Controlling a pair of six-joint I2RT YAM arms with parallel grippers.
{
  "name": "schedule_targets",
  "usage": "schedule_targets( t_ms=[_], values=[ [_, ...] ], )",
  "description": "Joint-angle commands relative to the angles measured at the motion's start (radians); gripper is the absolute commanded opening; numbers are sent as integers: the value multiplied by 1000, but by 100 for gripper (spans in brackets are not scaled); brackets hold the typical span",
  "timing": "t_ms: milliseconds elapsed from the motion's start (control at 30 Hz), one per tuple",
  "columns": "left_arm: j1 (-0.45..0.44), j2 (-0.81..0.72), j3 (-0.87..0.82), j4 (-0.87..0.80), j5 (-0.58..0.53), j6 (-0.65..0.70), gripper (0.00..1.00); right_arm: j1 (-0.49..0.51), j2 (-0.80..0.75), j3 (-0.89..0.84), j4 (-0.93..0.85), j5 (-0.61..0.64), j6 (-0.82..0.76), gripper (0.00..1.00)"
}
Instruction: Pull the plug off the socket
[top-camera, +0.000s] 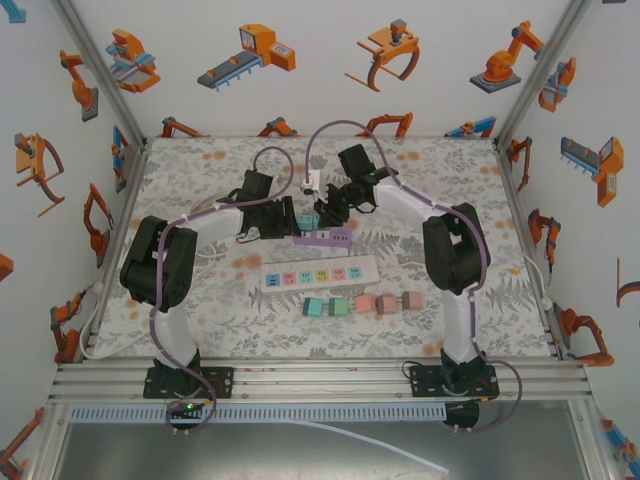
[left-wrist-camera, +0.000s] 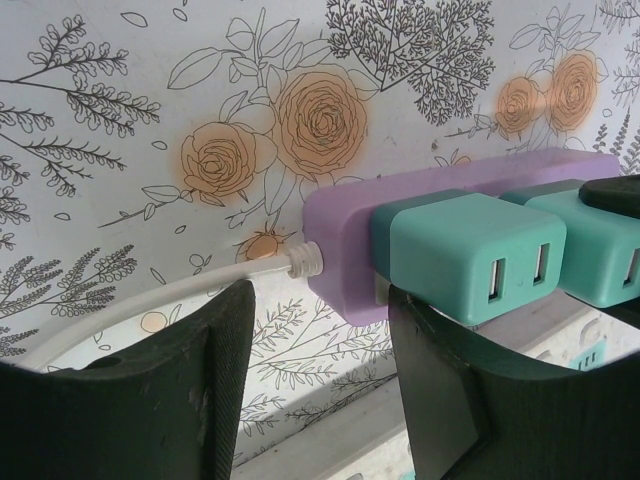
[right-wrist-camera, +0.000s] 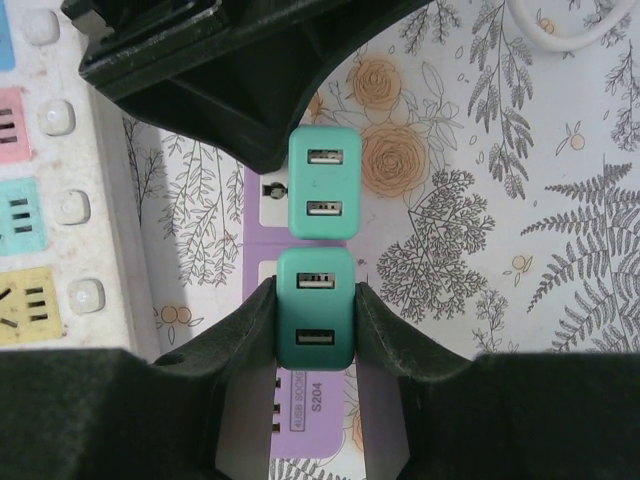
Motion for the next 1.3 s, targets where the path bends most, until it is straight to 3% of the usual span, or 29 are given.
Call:
schedule_targets(
  t_ms=[0,333,533,700,933,1267],
  values=[
    [-10,46,-11,-78,-78,13,54,5,-15,35,57,-71,36,21],
    [-10,-7,-5,-76,-65,4,54,5,-83,-4,83,-57,48,21],
    [-10,-64,7,-79,-49,-1,54,5,-156,-51,157,-42,174,21],
    [-10,-125,19,-88,-33,3,54,4,-242,-101,237,8,419,21],
    [-9,-263,-5,-75,41,67,55,4,-391,-214,321,200,879,20],
    [-18,-546,-72,-121,198,312,56,5,-717,-495,320,409,1301,19]
  ],
)
